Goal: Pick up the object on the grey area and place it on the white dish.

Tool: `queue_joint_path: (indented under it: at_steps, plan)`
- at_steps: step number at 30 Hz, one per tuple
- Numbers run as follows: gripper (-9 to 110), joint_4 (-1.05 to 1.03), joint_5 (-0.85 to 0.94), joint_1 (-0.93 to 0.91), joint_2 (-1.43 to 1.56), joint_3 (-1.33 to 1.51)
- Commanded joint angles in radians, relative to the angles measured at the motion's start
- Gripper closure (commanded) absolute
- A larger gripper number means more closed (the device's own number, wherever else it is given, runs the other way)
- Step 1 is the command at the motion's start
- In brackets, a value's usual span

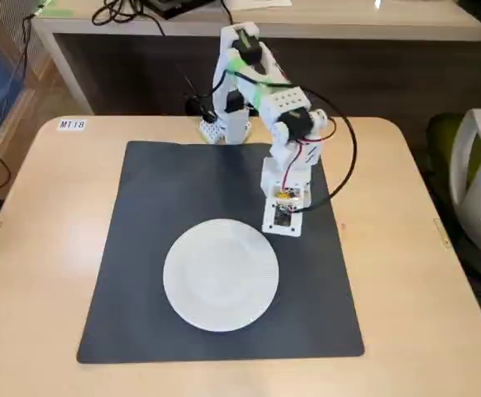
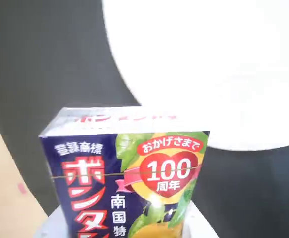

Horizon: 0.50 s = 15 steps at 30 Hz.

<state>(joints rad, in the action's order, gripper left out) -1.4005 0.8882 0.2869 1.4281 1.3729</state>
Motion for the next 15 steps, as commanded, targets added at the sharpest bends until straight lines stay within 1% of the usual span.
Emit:
queue_joint_path:
  at_steps: [1,6,10,15]
  plan:
    - [87,0.018,-0.052,-0.087,0.008,-0.12]
    - [85,0.009,-0.143,-0.167,-0.103,-0.252]
    - [85,-0.014,-0.195,-0.201,-0.199,-0.35]
    - [84,-0.135,-0.236,-0.232,-0.38,-0.606]
